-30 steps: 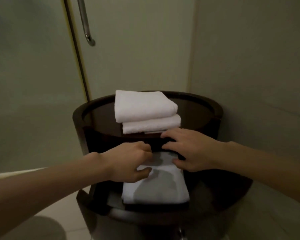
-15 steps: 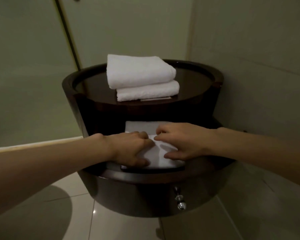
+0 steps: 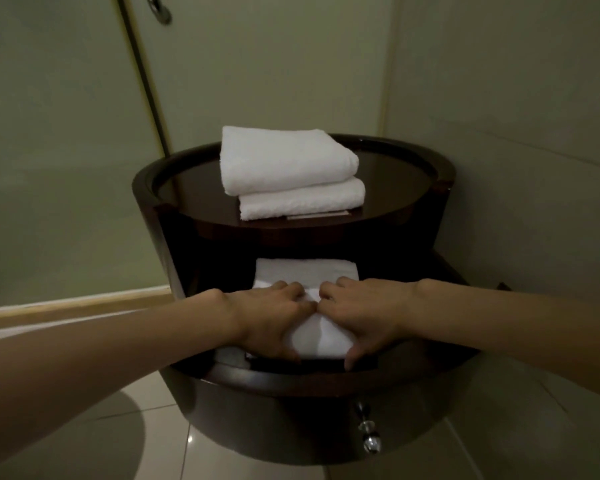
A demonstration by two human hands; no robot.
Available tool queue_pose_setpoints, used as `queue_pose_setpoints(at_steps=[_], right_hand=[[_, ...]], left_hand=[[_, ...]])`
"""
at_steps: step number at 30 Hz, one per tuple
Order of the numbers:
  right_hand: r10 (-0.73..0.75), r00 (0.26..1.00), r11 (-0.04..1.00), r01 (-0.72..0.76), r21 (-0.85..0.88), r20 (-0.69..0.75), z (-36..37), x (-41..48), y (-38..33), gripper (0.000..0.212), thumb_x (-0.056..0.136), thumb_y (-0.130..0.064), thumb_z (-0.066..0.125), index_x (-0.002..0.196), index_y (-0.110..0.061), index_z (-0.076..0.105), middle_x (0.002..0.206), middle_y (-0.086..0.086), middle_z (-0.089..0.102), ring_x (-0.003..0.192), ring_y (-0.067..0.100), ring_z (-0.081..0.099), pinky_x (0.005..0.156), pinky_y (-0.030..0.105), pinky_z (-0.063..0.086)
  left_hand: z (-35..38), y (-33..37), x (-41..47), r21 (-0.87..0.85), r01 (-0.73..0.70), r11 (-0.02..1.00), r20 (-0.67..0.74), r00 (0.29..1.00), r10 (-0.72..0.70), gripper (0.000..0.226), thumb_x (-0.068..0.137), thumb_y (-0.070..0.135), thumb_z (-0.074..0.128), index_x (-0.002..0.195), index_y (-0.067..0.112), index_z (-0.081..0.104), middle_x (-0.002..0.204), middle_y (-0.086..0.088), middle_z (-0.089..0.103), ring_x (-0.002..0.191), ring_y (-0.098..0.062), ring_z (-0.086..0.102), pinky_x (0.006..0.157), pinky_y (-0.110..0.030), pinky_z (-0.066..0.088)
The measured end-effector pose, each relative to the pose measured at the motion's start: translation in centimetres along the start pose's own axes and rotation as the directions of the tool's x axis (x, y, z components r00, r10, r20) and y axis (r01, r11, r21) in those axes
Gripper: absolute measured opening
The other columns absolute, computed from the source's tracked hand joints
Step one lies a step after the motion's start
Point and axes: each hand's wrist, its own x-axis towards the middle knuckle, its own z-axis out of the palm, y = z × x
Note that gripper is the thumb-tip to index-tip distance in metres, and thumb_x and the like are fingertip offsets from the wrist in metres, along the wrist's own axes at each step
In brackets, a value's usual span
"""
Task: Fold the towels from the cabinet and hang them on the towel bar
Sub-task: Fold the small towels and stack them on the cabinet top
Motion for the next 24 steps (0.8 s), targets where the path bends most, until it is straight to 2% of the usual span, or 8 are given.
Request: queue_pose_setpoints(at_steps=[2, 5, 9, 14, 16, 19, 24], right_hand=[[0.001, 1.0, 1.0, -0.001, -0.023, -0.021, 0.2, -0.1, -0.2, 0.075, 0.08, -0.048, 0.069, 0.137, -0.012, 0.036, 0.134, 0.011, 0.039, 0.115, 0.027, 0.043, 0.087, 0.035, 0.042], [0.01, 0.998, 1.0, -0.011, -0.01, -0.066, 0.3, -0.1, -0.5, 0.062, 0.082, -0.037, 0.068, 0.132, -0.011, 0.041, 0.13, 0.012, 0.042, 0.111, 0.027, 0.046, 0.079, 0.033, 0.039], [0.029, 0.996, 0.999, -0.027, 0.025, -0.08, 0.0, 0.0, -0.6, 0.055, 0.084, -0.033, 0.065, 0.131, -0.012, 0.044, 0.128, 0.011, 0.045, 0.109, 0.026, 0.048, 0.077, 0.03, 0.034], [0.061, 0.99, 0.992, -0.046, 0.115, -0.13, -0.3, -0.4, -0.2, 0.039, 0.088, -0.028, 0.06, 0.121, -0.012, 0.049, 0.122, 0.009, 0.053, 0.105, 0.025, 0.053, 0.076, 0.029, 0.037], [0.079, 0.987, 0.988, -0.059, 0.143, -0.138, -0.4, -0.6, -0.1, 0.037, 0.089, -0.025, 0.059, 0.121, -0.01, 0.05, 0.122, 0.01, 0.054, 0.106, 0.026, 0.054, 0.08, 0.033, 0.043], [0.109, 0.983, 0.976, -0.077, 0.204, -0.15, -0.8, -0.9, 0.2, 0.038, 0.09, -0.023, 0.057, 0.125, -0.01, 0.05, 0.124, 0.009, 0.055, 0.108, 0.025, 0.055, 0.085, 0.033, 0.043], [0.133, 0.979, 0.958, -0.087, 0.272, -0.155, -1.7, -1.3, 0.6, 0.037, 0.09, -0.022, 0.056, 0.124, -0.01, 0.051, 0.125, 0.009, 0.055, 0.108, 0.025, 0.055, 0.088, 0.035, 0.044]], left_hand=[[0.1, 0.1, 0.0, 0.016, -0.004, 1.0, 0.014, 1.0, 0.004, 0.084, 0.078, 0.053, 0.064, 0.145, 0.02, 0.025, 0.141, -0.011, 0.032, 0.125, -0.03, 0.038, 0.104, -0.042, 0.037], [0.0, 0.1, -0.1, 0.027, -0.011, 1.0, 0.008, 1.0, 0.011, 0.082, 0.079, 0.048, 0.065, 0.145, 0.02, 0.025, 0.14, -0.012, 0.033, 0.123, -0.03, 0.038, 0.103, -0.04, 0.038], [-0.2, 0.1, -0.4, 0.019, -0.025, 1.0, 0.027, 0.999, 0.025, 0.083, 0.079, 0.043, 0.068, 0.145, 0.021, 0.023, 0.14, -0.012, 0.032, 0.122, -0.029, 0.038, 0.101, -0.038, 0.037], [-0.6, -0.2, -0.5, -0.005, -0.017, 1.0, 0.031, 0.999, 0.017, 0.085, 0.077, 0.04, 0.07, 0.146, 0.018, 0.025, 0.141, -0.011, 0.034, 0.124, -0.028, 0.038, 0.103, -0.039, 0.037], [-0.7, -0.4, -0.6, -0.021, -0.01, 1.0, 0.024, 1.0, 0.01, 0.087, 0.076, 0.037, 0.072, 0.146, 0.017, 0.025, 0.142, -0.01, 0.035, 0.125, -0.028, 0.039, 0.104, -0.039, 0.036], [-1.2, -0.5, -0.7, -0.053, 0.017, 0.998, 0.018, 1.0, -0.016, 0.086, 0.073, 0.035, 0.073, 0.144, 0.017, 0.027, 0.141, -0.008, 0.038, 0.125, -0.026, 0.041, 0.103, -0.039, 0.037], [-2.4, -0.5, -1.1, -0.159, 0.064, 0.985, -0.011, 0.998, -0.067, 0.073, 0.077, 0.027, 0.068, 0.141, 0.02, 0.034, 0.137, -0.003, 0.045, 0.12, -0.021, 0.047, 0.099, -0.034, 0.041]])
